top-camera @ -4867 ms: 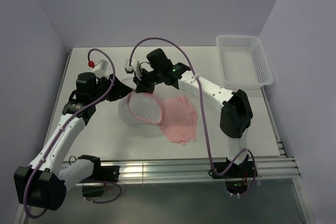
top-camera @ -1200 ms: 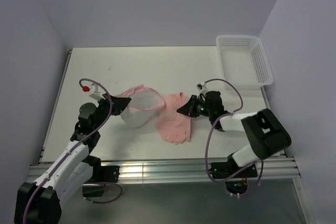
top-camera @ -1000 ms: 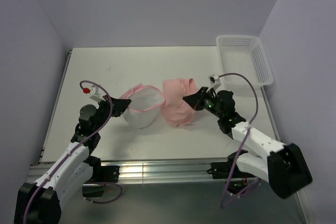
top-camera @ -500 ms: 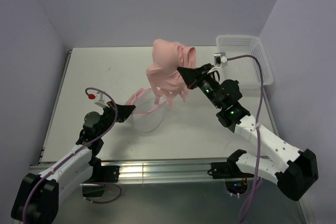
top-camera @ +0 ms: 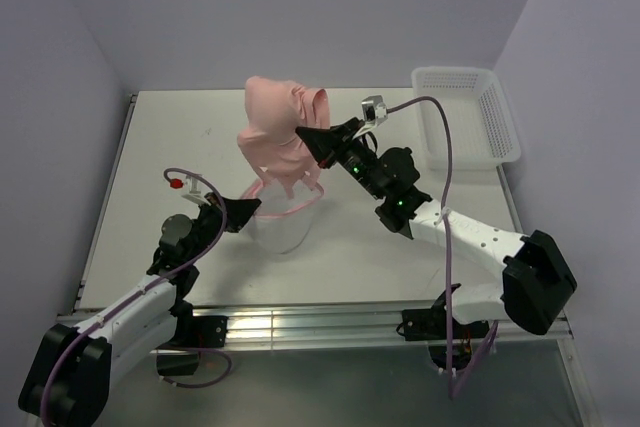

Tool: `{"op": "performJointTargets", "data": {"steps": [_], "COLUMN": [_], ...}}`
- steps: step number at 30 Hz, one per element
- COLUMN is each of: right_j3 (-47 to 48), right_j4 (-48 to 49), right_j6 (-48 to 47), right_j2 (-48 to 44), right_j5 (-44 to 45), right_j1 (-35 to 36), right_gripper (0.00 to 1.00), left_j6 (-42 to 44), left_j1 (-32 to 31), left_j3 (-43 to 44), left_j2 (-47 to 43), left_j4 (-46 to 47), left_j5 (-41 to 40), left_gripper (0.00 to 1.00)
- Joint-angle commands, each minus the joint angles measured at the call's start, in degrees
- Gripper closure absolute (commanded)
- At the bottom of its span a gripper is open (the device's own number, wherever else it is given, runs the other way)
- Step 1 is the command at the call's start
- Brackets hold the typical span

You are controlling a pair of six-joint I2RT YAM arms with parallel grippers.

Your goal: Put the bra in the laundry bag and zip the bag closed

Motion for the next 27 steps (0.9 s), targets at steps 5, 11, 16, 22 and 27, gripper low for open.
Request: {"op": "performJointTargets", "data": {"steps": [5, 11, 16, 22, 27], "right_j3": [-1.0, -5.2, -6.5, -8.5, -5.5], "right_j4": [16.0, 21.1, 24.9, 29.7, 30.9], "right_j6": [0.0, 2.2, 5.7, 7.3, 7.9], "right_j2": [2.8, 5.7, 8.8, 12.3, 17.8], "right_j5": [-10.1, -16.3, -25.4, -29.4, -34.2], "right_j1": [0.2, -2.2, -5.3, -8.5, -8.4], "right_gripper": [1.00, 1.00, 1.00, 1.00, 1.00], "left_j6": [0.8, 0.7, 0.8, 0.6, 0.9], "left_j1": [-0.3, -0.3, -0.3, -0.3, -0.3], "left_j3": [1.1, 1.1, 0.9, 0.7, 1.7], "left_j2": [-1.2, -2.1, -2.5, -0.2, 0.5], "left_j4": [3.9, 3.4, 3.0, 5.2, 4.8], "left_j5": [-1.1, -1.0, -1.6, -0.6, -0.7], "left_gripper": [1.00, 1.00, 1.00, 1.00, 1.00]}}
